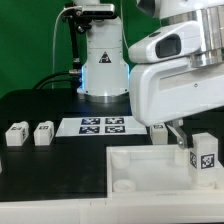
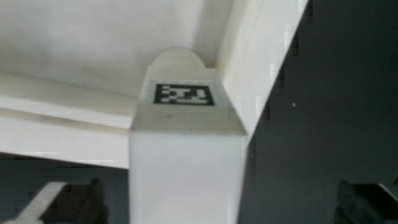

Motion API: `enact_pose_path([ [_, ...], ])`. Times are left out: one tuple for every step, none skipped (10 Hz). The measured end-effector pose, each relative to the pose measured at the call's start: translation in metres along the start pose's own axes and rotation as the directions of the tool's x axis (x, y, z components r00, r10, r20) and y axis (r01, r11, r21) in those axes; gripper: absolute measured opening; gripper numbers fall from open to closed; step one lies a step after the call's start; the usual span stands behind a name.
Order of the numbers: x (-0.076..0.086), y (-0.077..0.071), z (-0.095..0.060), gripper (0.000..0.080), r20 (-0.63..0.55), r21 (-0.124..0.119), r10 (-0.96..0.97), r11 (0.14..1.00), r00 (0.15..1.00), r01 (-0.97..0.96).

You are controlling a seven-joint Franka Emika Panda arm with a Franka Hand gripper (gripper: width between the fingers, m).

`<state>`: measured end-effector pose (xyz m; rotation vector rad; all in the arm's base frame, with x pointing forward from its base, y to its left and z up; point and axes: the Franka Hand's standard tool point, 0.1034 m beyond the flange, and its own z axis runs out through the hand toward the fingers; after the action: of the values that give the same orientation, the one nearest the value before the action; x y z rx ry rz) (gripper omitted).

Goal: Assemble one leg

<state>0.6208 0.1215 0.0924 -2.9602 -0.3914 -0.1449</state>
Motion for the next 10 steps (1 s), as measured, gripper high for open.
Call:
enact_pose_path([
  [-0.009,0.0,0.005,0.0649,0.128,0.033,0.004,0.999,0.992,-0.008],
  [-0.006,0.005,0.008,0.0649,0.157,0.044,0.003,0.999,0.988,-0.01],
  [-0.006,0.01,0.012,0.0649,0.162,0.045,0.008,0.999,0.987,-0.016],
  [-0.006,0.014,0.013,0.0649,0.143,0.038,0.016,0.999,0.99,-0.022],
  [-0.005,0.011,0.014,0.0649,0.138,0.034,0.034,0.999,0.99,-0.039],
  [-0.005,0.01,0.015,0.0649,0.138,0.034,0.043,0.998,0.99,-0.048],
  [-0.005,0.01,0.015,0.0547,0.139,0.03,0.072,0.997,0.988,-0.077],
  [-0.005,0.01,0.015,0.0401,0.139,0.031,0.067,0.997,0.988,-0.072],
  [-0.005,0.01,0.015,0.0298,0.139,0.022,0.152,0.987,0.978,-0.157],
  [-0.005,0.011,0.015,0.0298,0.14,0.003,0.273,0.961,0.952,-0.276],
])
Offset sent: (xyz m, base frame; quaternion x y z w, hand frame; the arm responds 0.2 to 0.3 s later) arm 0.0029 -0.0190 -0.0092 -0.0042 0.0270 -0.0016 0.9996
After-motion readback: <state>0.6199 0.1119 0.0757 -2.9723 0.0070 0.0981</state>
